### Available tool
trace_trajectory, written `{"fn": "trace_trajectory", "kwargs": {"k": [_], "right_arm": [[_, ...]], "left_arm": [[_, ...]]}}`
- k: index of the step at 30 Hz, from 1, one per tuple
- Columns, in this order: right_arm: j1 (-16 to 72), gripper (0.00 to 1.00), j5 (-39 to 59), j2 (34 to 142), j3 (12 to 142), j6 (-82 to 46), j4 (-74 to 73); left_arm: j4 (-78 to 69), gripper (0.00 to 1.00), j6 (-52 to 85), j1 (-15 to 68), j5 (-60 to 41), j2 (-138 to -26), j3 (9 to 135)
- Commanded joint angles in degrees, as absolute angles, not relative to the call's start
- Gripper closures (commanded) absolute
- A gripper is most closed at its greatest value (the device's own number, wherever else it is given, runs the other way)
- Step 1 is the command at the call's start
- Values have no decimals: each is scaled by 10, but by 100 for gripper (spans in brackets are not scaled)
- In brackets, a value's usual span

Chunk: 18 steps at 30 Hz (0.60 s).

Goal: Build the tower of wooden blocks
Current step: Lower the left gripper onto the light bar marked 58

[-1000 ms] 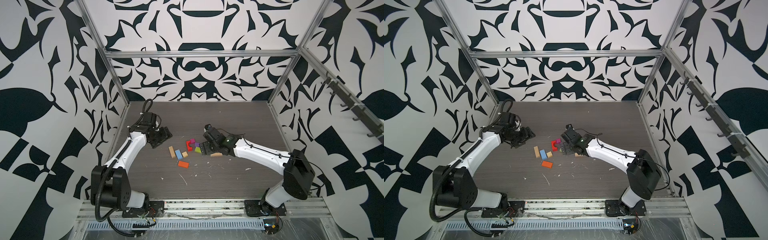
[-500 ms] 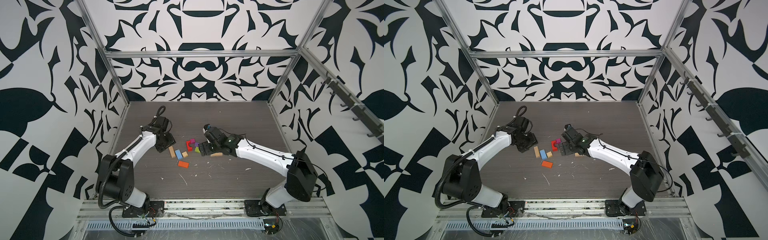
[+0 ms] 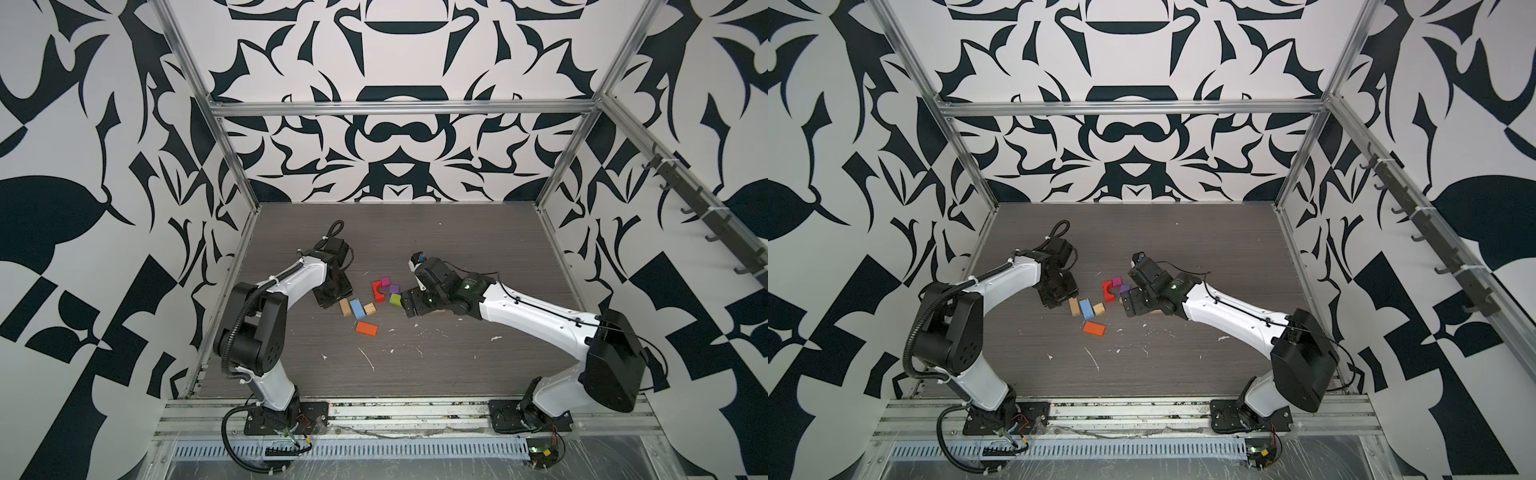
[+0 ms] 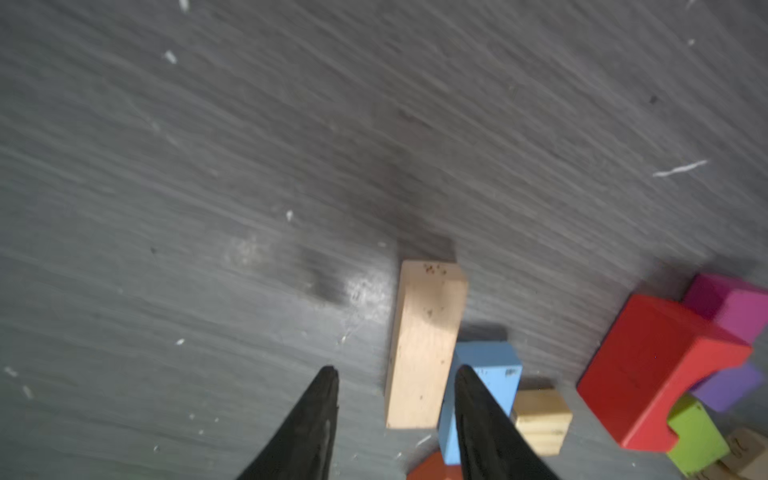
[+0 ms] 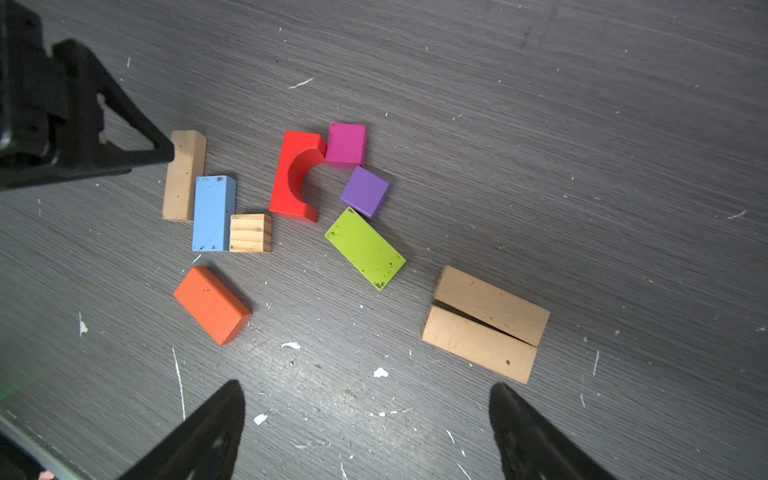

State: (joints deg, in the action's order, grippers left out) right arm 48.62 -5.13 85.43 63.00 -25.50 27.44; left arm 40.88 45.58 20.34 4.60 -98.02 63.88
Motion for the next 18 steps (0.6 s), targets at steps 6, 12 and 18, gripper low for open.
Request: {"fn": "trace_trajectory", "kwargs": {"k": [6,12,18], "right_arm": [[490,6,-51,835,620,-254,272],[489,6,-51,834,622,-260,274],[490,6,-53,837,624,-264,279]], "left_arm": [[413,52,448,205,56,-1005,658],[400,54,444,206,46,-1023,657],[395,55,443,213,50,-1036,655]]}}
